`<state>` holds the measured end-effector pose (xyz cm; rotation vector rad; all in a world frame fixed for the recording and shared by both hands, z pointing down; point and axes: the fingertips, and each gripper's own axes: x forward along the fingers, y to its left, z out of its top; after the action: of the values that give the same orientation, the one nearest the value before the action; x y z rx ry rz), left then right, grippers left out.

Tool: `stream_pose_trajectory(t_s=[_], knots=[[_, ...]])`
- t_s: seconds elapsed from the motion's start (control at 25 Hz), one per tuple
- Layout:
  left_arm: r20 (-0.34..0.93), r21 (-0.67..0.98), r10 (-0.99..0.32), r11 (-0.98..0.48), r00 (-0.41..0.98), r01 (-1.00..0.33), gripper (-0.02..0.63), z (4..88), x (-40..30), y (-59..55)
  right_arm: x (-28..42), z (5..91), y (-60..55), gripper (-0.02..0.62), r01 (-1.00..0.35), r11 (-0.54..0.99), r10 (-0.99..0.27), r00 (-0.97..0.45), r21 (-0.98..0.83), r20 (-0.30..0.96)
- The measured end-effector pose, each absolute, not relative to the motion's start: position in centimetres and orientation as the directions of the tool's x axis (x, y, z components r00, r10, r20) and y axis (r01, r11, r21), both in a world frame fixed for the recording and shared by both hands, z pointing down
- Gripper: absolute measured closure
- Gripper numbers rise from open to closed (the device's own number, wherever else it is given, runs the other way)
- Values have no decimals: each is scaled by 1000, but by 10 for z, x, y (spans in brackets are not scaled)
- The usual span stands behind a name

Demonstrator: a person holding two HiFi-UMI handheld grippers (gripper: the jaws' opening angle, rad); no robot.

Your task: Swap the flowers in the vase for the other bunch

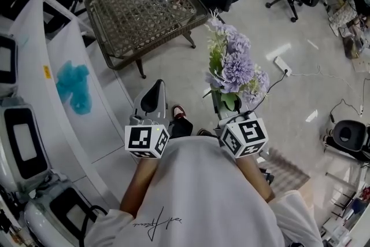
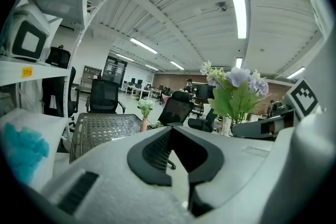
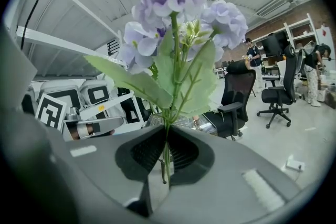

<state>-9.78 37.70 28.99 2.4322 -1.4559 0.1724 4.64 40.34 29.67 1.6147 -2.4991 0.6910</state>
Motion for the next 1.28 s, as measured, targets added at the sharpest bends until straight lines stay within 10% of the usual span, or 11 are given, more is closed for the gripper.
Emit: stream_pose_trajectory(t_s=[1.28], knots=[[246, 244, -856, -399, 455, -884, 609, 299, -154, 330, -4, 296, 348, 566, -895, 348, -853, -425, -278, 301]])
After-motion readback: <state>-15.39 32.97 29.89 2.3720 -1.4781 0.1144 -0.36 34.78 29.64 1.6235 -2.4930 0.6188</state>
